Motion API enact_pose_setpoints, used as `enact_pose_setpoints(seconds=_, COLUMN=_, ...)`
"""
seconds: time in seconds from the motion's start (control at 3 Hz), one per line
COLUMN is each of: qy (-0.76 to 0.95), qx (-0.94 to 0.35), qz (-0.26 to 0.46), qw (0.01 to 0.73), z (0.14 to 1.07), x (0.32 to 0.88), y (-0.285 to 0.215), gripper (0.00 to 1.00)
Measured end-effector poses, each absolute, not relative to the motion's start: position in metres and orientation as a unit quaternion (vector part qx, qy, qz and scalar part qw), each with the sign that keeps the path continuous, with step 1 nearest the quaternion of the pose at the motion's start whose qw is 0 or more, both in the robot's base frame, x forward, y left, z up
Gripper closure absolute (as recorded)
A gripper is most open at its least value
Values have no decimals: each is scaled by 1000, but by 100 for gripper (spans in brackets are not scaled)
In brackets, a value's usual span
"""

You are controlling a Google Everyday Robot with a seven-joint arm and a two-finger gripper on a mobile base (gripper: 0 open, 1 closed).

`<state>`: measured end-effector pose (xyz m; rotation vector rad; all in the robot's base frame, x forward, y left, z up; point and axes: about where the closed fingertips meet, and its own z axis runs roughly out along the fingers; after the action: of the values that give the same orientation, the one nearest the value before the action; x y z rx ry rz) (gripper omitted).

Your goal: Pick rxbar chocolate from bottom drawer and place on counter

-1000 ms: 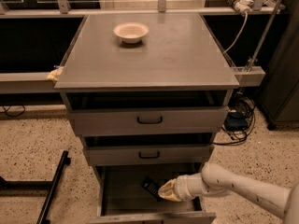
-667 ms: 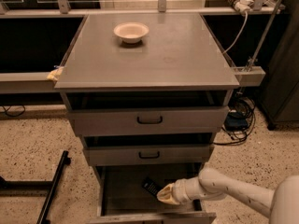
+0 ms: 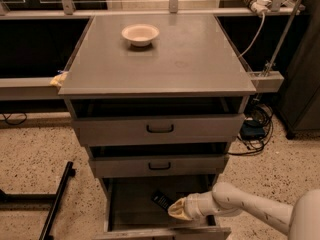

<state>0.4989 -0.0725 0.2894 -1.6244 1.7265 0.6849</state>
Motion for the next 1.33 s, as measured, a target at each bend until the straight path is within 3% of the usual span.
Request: enact_pose_setpoints(seconds=1.33, qy=664, qx=-616, qz=184, qw=383, z=221, x=556, y=-90, gripper=100)
